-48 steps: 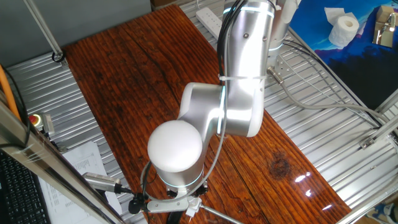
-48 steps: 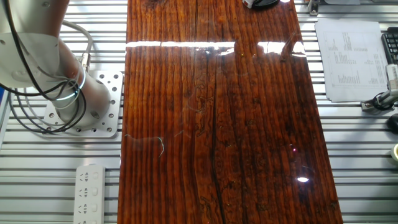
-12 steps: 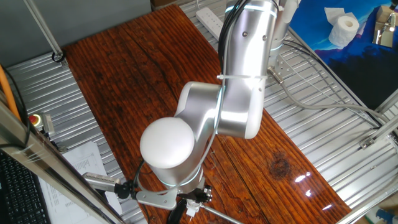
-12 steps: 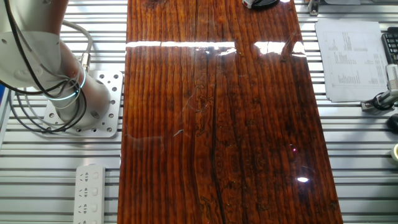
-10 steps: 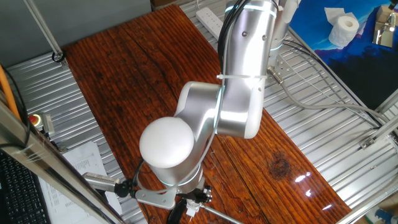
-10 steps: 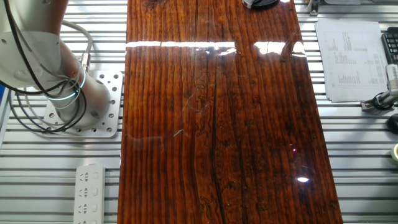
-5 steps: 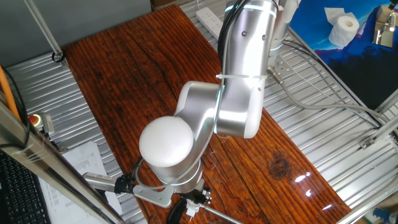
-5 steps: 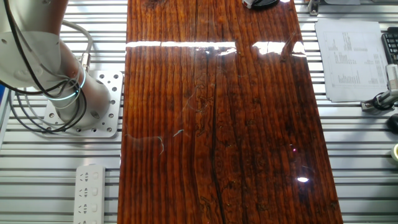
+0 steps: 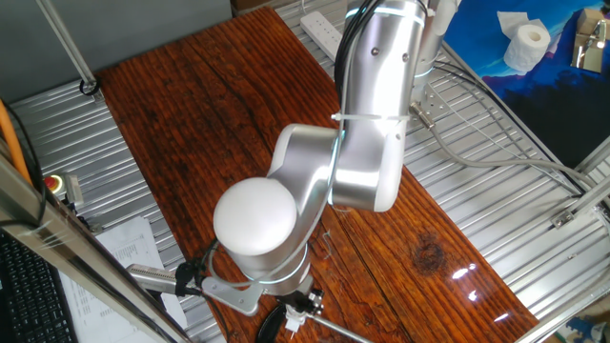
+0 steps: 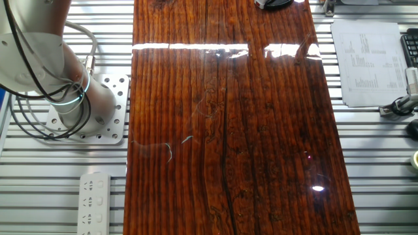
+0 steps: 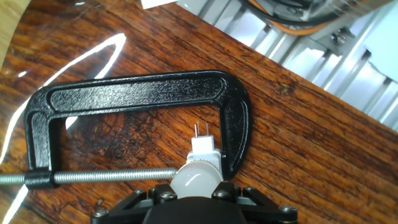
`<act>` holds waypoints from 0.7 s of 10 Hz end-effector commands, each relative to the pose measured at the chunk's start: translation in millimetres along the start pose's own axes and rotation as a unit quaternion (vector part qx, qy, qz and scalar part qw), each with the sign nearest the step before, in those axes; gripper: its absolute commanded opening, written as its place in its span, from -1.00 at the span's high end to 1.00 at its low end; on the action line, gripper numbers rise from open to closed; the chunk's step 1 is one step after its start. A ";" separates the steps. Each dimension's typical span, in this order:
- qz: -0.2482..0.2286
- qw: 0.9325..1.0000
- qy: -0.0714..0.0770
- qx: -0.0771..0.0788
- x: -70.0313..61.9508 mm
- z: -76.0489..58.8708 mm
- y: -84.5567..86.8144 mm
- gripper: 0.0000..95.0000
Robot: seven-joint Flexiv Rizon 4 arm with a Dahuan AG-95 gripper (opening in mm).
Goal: Install the light bulb by rotating it
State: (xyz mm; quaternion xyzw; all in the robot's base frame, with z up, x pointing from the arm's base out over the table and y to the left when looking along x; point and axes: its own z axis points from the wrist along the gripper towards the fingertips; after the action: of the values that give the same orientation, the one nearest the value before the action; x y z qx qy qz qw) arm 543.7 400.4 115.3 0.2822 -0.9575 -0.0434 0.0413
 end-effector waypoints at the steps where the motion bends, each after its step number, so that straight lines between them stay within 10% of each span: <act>1: 0.017 1.000 -0.003 -0.004 2.9 0.3 -5.8 0.60; 7: 0.063 0.998 -0.014 -0.025 3.3 0.1 -6.8 0.60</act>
State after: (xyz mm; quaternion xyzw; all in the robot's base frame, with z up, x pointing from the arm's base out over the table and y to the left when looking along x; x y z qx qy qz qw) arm 543.9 394.5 115.2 0.2163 -0.9731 -0.0695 0.0384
